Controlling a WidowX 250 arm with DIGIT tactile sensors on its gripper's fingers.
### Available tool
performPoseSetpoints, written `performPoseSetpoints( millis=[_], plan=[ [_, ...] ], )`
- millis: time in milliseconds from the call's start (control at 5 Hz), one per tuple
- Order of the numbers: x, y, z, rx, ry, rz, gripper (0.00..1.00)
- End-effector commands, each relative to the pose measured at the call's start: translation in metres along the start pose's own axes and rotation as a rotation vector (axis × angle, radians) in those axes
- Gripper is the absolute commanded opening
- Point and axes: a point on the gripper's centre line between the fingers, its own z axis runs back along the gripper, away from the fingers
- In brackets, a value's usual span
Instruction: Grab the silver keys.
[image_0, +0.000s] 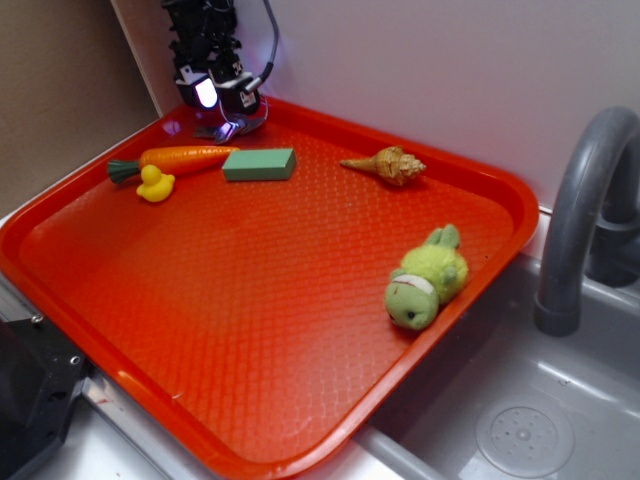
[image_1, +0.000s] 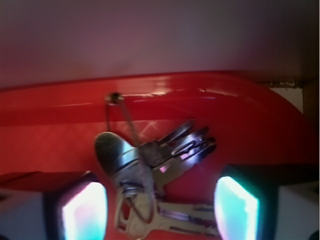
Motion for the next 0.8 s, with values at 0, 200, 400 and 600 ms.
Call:
performPoseSetpoints(
  millis=[0, 200, 400, 600],
  plan=[
    [0.014, -0.008, 0.019, 0.045, -0.072, -0.031, 0.0],
    [0.013, -0.01, 0.021, 0.054, -0.072, -0.038, 0.0],
    [0.012, -0.014, 0.021, 0.06, -0.058, -0.041, 0.0],
    [0.008, -0.024, 0.033, 0.102, -0.048, -0.029, 0.0]
  ],
)
